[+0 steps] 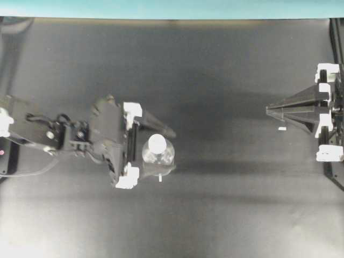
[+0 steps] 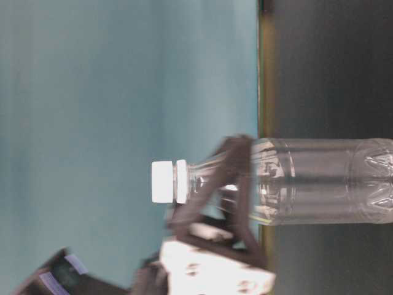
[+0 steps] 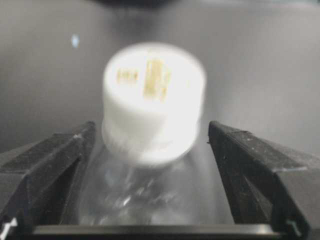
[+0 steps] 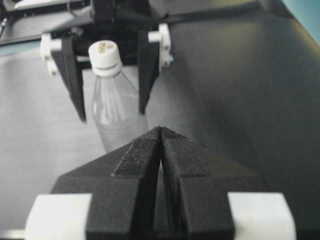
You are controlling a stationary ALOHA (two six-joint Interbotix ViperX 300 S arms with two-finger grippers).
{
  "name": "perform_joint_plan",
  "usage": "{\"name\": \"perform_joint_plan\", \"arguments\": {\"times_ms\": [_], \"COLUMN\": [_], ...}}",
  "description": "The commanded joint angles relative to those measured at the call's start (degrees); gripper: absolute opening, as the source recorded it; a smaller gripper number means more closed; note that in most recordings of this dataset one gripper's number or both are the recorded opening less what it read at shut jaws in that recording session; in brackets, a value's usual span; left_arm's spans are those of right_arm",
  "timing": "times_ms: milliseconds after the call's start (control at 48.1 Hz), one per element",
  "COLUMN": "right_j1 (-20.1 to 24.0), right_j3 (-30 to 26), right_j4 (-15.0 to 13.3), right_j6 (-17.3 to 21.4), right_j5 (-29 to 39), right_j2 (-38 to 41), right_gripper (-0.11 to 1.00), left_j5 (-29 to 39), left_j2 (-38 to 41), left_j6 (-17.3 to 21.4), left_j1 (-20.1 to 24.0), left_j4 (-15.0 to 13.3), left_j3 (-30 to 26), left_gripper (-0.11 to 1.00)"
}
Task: Open the bottle cap by holding the bottle with the left arm and twisting the cap with the right arm.
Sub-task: 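Move the left gripper to the clear bottle and close around its body, then swing the right gripper over toward the bottle's white cap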
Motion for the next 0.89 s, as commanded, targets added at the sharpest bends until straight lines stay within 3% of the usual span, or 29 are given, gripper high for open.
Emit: {"name": "perform_joint_plan", "arguments": {"times_ms": [0,374,624,748,873], "right_j1": [0.0,0.0,0.0,0.4,0.5], "right_j3": [-1.2,-1.2,-1.3,-2.4,-5.3], "right_j4": [0.2,0.2,0.2,0.7,1.6], "right_j6": [1.1,1.8,2.0,2.5,6.1], "right_j5": [0.1,0.2,0.5,4.3,12.3], "right_j2": [0.4,0.4,0.4,0.5,1.4], "right_gripper": [0.0,0.0,0.0,0.0,0.0], "left_j5": [-0.3,-0.2,-0.4,-0.5,-0.6], "left_j2": [1.2,11.2,11.5,11.5,11.5], "left_j6": [-0.1,-0.4,-0.6,-0.4,0.4], "left_j1": [-0.2,-0.4,-0.4,-0.4,-0.4], "left_j4": [0.2,0.3,0.3,0.3,0.2], "left_j3": [-0.5,-0.9,-1.0,-0.9,-1.1], "left_gripper": [0.96,0.96,0.94,0.87,0.82]}}
